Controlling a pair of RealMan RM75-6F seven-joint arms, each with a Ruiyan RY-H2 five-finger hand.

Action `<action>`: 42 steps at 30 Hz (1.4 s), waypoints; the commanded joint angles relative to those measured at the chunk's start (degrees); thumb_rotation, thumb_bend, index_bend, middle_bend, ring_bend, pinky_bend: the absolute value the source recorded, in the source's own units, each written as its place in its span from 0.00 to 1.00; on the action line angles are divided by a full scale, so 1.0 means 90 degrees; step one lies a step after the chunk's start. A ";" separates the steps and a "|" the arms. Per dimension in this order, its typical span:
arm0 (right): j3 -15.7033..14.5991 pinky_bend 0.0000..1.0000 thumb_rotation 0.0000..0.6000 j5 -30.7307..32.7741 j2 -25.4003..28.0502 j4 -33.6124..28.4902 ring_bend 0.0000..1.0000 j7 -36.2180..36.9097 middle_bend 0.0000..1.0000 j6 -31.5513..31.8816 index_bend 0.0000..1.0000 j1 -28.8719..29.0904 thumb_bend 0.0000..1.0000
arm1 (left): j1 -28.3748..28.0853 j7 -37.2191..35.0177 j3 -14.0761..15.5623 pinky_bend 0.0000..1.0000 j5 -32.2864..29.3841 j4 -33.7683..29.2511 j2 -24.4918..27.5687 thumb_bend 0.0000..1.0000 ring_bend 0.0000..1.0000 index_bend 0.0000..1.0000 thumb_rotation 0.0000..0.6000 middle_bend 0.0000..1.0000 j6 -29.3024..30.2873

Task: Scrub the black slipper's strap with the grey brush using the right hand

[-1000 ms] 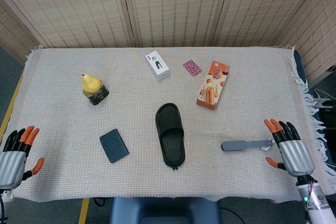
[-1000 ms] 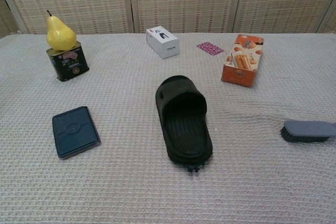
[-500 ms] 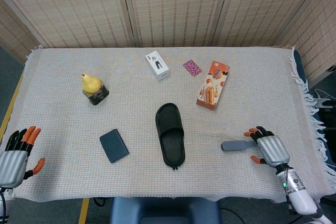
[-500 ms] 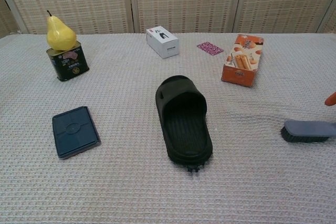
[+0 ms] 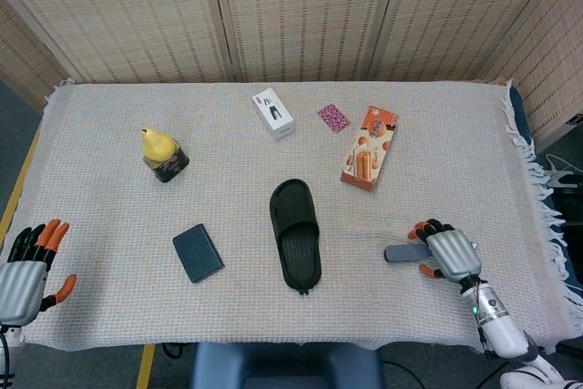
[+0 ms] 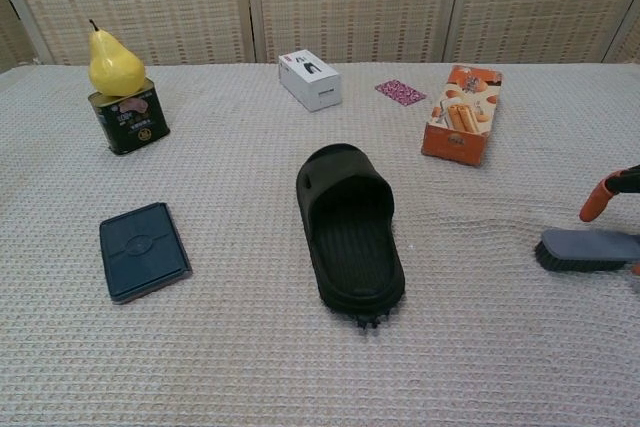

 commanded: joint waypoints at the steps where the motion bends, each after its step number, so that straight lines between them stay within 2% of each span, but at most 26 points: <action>1: -0.0005 0.36 1.00 0.0021 -0.0065 0.0068 0.21 0.0015 0.28 -0.0030 0.38 0.0033 0.15 | -0.0003 -0.0006 -0.0002 0.01 -0.0016 0.0000 0.0007 0.34 0.00 0.00 1.00 0.00 -0.0016; 11: -0.0044 0.43 1.00 0.0121 -0.0255 0.0274 0.27 -0.0053 0.31 -0.0053 0.42 0.0072 0.18 | -0.0019 -0.0023 0.0007 0.01 -0.0055 -0.0014 0.0024 0.34 0.00 0.00 1.00 0.00 -0.0083; 19: -0.0014 0.59 1.00 0.0198 -0.0442 0.0451 0.36 -0.0141 0.37 -0.0007 0.49 0.0104 0.19 | -0.0029 -0.0017 0.0008 0.01 -0.0107 -0.0019 0.0049 0.34 0.00 0.00 1.00 0.00 -0.0138; 26: 0.0004 0.69 1.00 0.0237 -0.0574 0.0605 0.44 -0.0239 0.43 0.0013 0.56 0.0144 0.28 | -0.0022 -0.0001 0.0014 0.01 -0.0107 -0.0030 0.0060 0.34 0.00 0.00 1.00 0.00 -0.0126; 32: 0.0020 0.72 1.00 0.0256 -0.0554 0.0611 0.48 -0.0176 0.46 -0.0028 0.60 0.0200 0.38 | -0.0012 -0.0005 0.0030 0.01 -0.0073 -0.0044 0.0063 0.33 0.00 0.00 1.00 0.00 -0.0104; 39: 0.0153 0.73 1.00 0.0279 -0.0230 0.0267 0.52 -0.0141 0.49 0.0082 0.65 0.0263 0.48 | 0.0006 -0.0036 0.0056 0.01 0.0004 -0.0063 0.0073 0.34 0.00 0.00 1.00 0.00 -0.0048; 42: 0.0251 0.73 1.00 0.0338 -0.0010 0.0017 0.53 -0.0146 0.51 0.0047 0.66 0.0336 0.49 | 0.0008 -0.0054 0.0066 0.01 0.0025 -0.0064 0.0078 0.34 0.00 0.00 1.00 0.00 -0.0042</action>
